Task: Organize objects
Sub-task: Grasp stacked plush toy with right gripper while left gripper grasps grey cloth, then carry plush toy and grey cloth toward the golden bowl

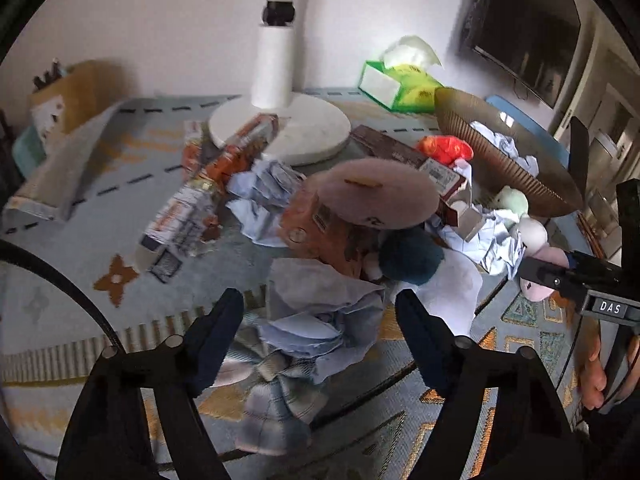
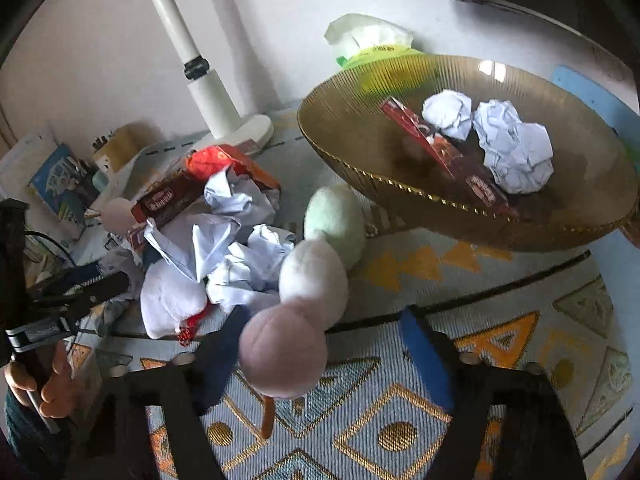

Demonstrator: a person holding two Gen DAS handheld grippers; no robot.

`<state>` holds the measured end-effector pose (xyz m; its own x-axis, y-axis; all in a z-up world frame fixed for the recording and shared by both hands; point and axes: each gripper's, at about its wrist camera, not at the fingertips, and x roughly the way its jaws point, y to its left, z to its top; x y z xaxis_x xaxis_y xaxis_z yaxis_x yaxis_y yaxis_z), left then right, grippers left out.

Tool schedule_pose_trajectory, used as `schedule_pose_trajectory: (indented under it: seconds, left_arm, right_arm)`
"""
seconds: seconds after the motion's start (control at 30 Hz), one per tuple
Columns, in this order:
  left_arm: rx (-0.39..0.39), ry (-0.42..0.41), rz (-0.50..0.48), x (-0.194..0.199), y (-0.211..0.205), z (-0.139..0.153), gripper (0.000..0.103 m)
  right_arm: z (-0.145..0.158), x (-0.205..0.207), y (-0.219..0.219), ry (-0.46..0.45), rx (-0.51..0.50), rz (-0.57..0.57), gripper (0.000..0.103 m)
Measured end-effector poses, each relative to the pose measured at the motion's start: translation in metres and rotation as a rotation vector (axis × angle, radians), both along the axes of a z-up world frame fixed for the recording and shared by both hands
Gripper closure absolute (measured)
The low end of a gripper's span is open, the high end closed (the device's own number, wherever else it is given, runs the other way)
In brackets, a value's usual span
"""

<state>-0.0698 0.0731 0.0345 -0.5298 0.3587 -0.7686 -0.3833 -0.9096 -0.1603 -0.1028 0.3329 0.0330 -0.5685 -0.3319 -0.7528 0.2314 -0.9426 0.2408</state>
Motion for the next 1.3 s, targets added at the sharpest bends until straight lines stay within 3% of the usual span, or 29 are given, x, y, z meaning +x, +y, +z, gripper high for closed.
schedule_pose_trajectory:
  seconds: [0.03,0.1,0.13,0.17,0.33,0.5,0.63,0.73,0.83,0.93,1.1,1.2,1.3]
  left_arm:
    - [0.016,-0.006,-0.008,-0.002,0.000,-0.002,0.027]
    - [0.023,-0.007,0.006,-0.004,0.000,-0.004,0.035]
    - [0.029,-0.003,0.007,-0.004,-0.001,-0.003,0.054]
    - [0.041,-0.010,0.007,-0.005,-0.001,-0.002,0.058]
    - [0.049,0.022,0.045,0.005,-0.005,0.012,0.060]
    - [0.092,0.110,0.048,0.042,-0.009,0.057,0.060]
    - [0.095,0.139,0.051,0.074,-0.004,0.078,0.059]
    - [0.102,0.127,0.044,0.102,0.004,0.074,0.059]
    - [0.081,0.097,0.048,0.123,0.017,0.050,0.059]
    - [0.074,0.051,0.065,0.127,0.023,0.026,0.059]
    - [0.062,0.016,0.092,0.122,0.028,0.002,0.059]
    - [0.075,0.007,0.087,0.121,0.029,0.000,0.059]
    - [0.076,0.002,0.082,0.119,0.029,-0.002,0.059]
  right_arm:
    - [0.000,0.000,0.000,-0.002,-0.010,0.007,0.037]
    - [-0.002,-0.001,-0.001,-0.009,-0.013,0.017,0.055]
    - [-0.002,-0.001,-0.002,-0.012,-0.014,0.024,0.059]
    - [-0.002,-0.001,-0.003,-0.013,-0.017,0.033,0.065]
    - [0.004,0.008,-0.001,0.007,-0.033,0.042,0.070]
    - [0.013,0.035,0.014,-0.014,-0.100,0.070,0.070]
    - [0.025,0.057,0.031,-0.032,-0.088,0.083,0.070]
    - [0.035,0.077,0.042,-0.024,-0.039,0.109,0.070]
    - [0.038,0.095,0.053,-0.008,0.039,0.108,0.070]
    - [0.027,0.100,0.074,-0.075,-0.014,0.082,0.070]
    - [0.010,0.103,0.109,-0.148,-0.047,-0.020,0.063]
    - [0.020,0.106,0.115,-0.098,-0.003,-0.059,0.043]
    - [0.033,0.103,0.108,-0.030,0.033,-0.004,0.026]
